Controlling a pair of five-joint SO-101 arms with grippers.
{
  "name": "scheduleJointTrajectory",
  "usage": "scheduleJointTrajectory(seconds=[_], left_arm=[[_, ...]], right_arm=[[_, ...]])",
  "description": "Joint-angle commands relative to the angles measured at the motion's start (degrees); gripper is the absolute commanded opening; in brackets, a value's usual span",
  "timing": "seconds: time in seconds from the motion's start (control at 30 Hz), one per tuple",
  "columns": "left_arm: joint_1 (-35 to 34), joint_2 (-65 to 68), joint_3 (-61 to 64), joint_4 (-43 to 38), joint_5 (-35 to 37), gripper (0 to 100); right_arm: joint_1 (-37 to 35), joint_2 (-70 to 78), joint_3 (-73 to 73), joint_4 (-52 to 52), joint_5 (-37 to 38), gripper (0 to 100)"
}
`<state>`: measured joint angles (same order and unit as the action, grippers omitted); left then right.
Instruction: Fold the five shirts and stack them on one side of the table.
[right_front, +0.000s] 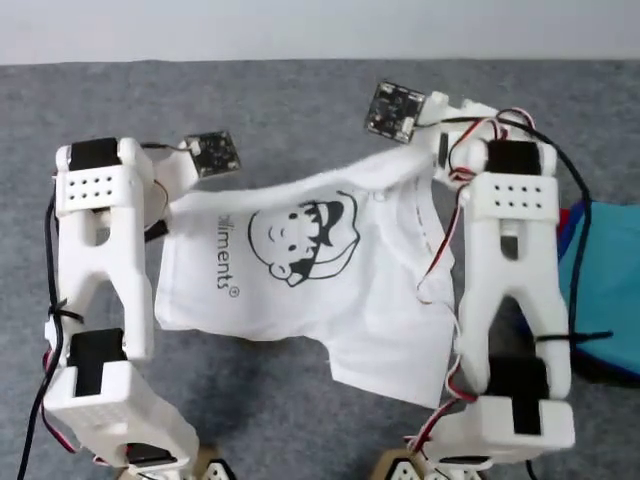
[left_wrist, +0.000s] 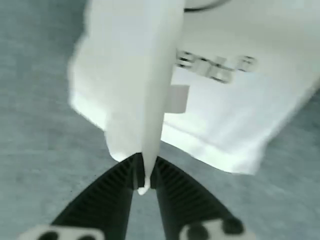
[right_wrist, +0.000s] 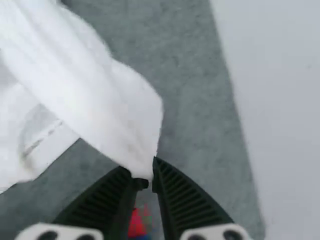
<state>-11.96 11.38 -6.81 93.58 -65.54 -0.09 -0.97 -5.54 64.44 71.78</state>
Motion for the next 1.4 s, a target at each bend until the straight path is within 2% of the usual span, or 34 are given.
scheduleJointTrajectory(seconds=[0.0,0.17,0.43,0.57,0.77,1.0,1.37], left_arm=[[-0.44,-3.43,-1.8,5.63,-0.44,0],[-1.93,-3.16,0.84,6.86,-0.35,1],[-1.76,-3.16,9.27,6.86,-0.44,1],[-1.85,-3.16,11.21,6.86,-0.62,1],[-2.2,-3.08,11.38,6.68,-0.7,1],[-2.2,-3.08,12.7,4.48,-0.53,1],[-2.29,-3.08,14.46,4.4,-0.44,1]], right_arm=[[0.4,-6.55,-3.43,10.59,-1.93,1.1],[-0.57,-9.71,-3.43,23.43,-3.78,1.1],[-0.66,-12.0,-3.25,38.46,-4.22,1.1],[-0.22,-15.43,1.67,38.46,-5.98,1.1],[-1.45,-25.54,16.7,38.46,-6.15,1.1],[-5.05,-37.49,32.7,38.46,-6.86,1.1],[-5.14,-41.01,42.11,38.37,-8.44,1.1]])
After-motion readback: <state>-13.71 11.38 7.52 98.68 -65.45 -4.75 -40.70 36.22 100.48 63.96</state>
